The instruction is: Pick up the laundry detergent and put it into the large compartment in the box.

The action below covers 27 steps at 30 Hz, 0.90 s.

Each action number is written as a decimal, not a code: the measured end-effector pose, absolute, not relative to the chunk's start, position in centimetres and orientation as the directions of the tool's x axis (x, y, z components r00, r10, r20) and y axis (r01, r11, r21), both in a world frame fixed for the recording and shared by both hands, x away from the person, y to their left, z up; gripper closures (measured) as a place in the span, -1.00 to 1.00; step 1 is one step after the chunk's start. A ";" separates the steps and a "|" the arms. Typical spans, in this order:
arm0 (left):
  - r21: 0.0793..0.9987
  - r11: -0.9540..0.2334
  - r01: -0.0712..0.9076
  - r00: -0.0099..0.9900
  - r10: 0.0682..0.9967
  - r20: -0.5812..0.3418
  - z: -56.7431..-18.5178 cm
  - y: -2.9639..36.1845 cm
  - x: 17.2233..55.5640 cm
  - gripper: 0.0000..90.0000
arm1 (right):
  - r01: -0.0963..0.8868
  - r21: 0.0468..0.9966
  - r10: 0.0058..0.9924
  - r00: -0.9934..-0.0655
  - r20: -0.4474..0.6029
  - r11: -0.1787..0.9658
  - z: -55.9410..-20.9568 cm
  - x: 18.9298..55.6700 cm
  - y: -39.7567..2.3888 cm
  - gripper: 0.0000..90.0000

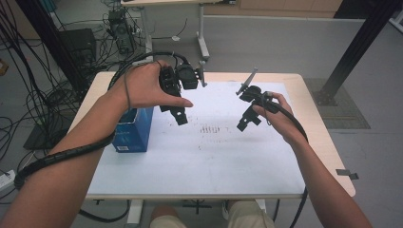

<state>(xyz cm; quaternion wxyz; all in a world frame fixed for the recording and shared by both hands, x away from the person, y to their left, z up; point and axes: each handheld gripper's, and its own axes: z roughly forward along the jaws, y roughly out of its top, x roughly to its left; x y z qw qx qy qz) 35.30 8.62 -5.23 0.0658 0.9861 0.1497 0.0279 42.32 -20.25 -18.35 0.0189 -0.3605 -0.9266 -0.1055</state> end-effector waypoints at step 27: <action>0.145 -0.946 0.290 0.955 0.296 0.025 -5.6 8.9 35.6 -0.74 | 0.676 0.179 0.666 -0.736 0.121 0.715 -18.7 42.3 -20.4 -0.89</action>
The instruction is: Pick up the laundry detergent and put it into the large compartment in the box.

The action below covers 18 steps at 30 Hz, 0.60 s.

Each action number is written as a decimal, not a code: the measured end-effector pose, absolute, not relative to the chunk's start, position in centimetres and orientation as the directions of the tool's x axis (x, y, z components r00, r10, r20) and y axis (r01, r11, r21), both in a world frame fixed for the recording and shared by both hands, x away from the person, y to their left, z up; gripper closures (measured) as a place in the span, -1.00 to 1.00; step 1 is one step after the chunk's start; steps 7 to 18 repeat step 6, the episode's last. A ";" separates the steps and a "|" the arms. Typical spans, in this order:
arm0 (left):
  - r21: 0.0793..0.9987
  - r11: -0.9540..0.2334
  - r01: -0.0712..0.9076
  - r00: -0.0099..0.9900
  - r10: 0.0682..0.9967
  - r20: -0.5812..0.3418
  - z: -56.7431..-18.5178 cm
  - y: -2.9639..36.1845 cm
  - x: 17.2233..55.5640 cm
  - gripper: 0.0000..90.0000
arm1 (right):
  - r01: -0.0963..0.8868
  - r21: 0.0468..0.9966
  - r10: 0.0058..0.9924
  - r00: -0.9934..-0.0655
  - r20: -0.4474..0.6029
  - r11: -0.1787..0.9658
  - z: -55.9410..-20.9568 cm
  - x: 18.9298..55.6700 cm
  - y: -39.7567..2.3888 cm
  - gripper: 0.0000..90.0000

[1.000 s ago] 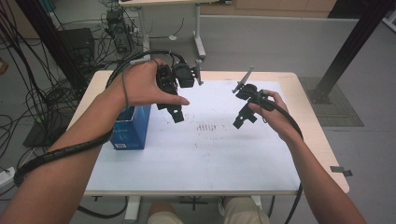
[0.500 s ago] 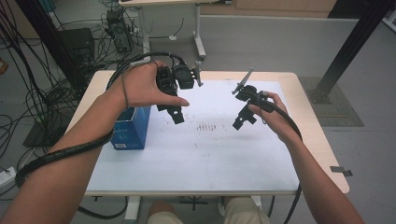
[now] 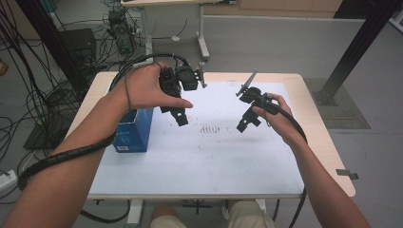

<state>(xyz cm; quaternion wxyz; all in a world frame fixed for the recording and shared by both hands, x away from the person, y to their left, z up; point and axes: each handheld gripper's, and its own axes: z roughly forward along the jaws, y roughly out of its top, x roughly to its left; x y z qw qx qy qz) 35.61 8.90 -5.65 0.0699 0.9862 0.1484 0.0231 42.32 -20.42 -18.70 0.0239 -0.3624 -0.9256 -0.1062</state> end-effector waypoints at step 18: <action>0.150 -0.945 0.290 0.954 0.297 0.029 -5.5 9.1 35.5 -0.74 | 0.674 0.180 0.665 -0.738 0.119 0.716 -18.7 42.3 -20.4 -0.89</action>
